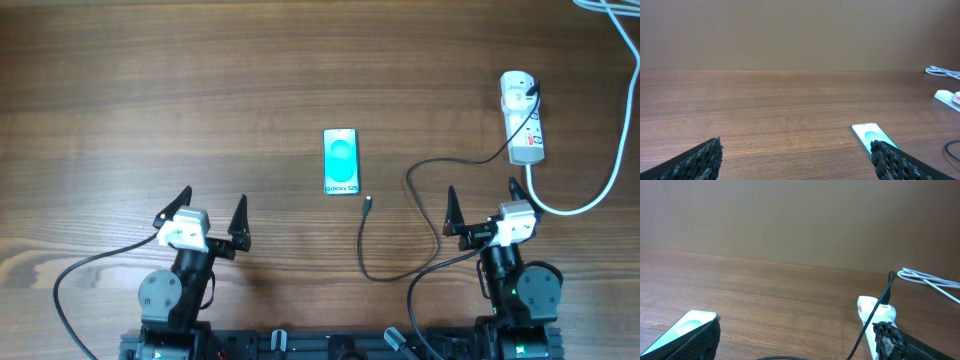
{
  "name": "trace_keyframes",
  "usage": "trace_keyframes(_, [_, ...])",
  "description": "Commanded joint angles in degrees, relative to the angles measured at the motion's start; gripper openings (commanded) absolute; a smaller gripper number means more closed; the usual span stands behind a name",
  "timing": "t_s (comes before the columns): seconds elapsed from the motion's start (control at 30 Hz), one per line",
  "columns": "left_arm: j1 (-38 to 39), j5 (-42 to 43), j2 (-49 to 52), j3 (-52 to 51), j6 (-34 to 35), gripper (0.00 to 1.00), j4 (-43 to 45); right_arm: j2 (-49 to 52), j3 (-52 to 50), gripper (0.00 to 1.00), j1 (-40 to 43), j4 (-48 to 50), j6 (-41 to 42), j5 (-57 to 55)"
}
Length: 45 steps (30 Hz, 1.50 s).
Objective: Plug charger to phone and switch on socket
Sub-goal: 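Raise the left arm and move the left gripper toward the phone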
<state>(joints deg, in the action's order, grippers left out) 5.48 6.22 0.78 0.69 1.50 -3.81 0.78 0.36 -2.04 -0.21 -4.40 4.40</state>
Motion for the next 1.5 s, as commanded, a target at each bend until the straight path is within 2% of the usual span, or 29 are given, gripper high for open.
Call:
trace_keyframes(0.0, [-0.5, -0.7, -0.4, -0.3, -1.1, 1.0, -0.2, 0.9, 0.0, 1.0, 0.2, 0.2, -0.1, -0.8])
trace_keyframes(1.13, [-0.5, -0.7, -0.4, -0.3, -1.1, 1.0, -0.2, 0.9, 0.0, 1.0, 0.2, 0.2, -0.1, -0.8])
trace_keyframes(1.2, [-0.5, 2.5, -0.4, -0.3, -1.1, 1.0, 0.5, 0.9, 0.0, 1.0, 0.2, 0.2, -0.1, -0.8])
trace_keyframes(1.3, [-0.5, 15.2, -0.4, -0.3, -1.1, 1.0, 2.3, 0.9, 0.0, 1.0, 0.2, 0.2, -0.1, -0.8])
trace_keyframes(1.37, [-0.5, 18.1, -0.4, -0.3, -1.0, 1.0, 4.1, 0.9, 0.0, 1.0, 0.2, 0.2, -0.1, -0.8])
trace_keyframes(1.47, [-0.5, 21.3, -0.4, -0.3, 0.7, 1.0, 11.6, 0.9, 0.0, 1.0, 0.2, 0.2, -0.1, -0.8])
